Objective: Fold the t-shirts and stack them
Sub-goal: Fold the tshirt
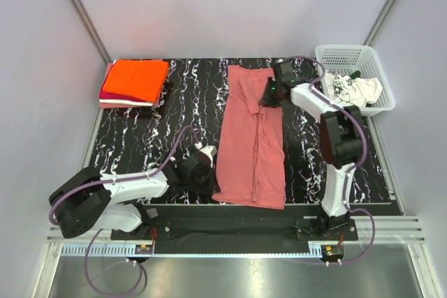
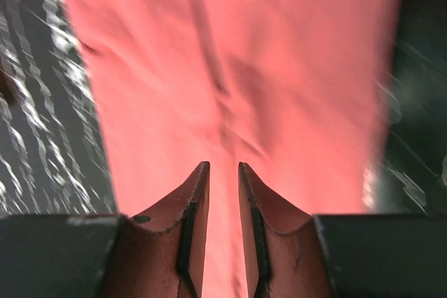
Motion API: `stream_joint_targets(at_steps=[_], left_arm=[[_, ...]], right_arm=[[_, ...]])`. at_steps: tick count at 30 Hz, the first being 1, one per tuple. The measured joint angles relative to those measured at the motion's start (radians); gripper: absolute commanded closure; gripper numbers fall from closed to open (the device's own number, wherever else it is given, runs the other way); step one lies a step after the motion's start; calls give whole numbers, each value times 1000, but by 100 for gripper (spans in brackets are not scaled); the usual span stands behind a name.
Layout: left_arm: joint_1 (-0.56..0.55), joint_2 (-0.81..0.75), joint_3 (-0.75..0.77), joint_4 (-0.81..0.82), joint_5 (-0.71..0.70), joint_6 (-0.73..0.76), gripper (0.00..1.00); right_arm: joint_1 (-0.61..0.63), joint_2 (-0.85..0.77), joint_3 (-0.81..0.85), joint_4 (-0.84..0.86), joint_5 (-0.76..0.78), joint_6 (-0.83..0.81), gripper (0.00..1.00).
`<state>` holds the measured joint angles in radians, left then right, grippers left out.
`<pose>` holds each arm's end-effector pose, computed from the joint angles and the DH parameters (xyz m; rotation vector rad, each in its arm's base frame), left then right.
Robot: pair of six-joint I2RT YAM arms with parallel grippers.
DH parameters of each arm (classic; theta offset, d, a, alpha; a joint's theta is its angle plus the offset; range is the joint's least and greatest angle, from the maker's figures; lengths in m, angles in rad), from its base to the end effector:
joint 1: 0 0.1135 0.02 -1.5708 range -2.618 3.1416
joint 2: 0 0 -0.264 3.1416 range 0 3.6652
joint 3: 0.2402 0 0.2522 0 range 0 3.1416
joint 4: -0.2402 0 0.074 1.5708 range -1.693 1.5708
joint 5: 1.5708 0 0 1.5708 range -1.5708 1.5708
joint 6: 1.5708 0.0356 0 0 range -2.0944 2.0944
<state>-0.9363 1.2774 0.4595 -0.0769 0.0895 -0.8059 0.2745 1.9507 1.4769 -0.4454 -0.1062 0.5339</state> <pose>0.1299 -0.1818 0.1431 0.2152 2.6533 -0.7925 0.4125 0.1201 0.2133 0.2838 2.5288 0.4624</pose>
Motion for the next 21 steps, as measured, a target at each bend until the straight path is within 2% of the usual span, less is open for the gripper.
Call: stream_joint_targets(at_steps=[1,5,13,21], left_arm=[[-2,0,-1,3,-1,-7,95],[-12,0,-2,10,-5,-36,100],[-40,0,-2,24,-26,-61,100],[-69,-15,-2,41,-35,-78,100]], right_arm=[[19,39,44,14,9,5,74],[86,217,255,42,19,42,79],[113,503,644,26,90,113,85],[139,805,1104,-132,159,153,86]])
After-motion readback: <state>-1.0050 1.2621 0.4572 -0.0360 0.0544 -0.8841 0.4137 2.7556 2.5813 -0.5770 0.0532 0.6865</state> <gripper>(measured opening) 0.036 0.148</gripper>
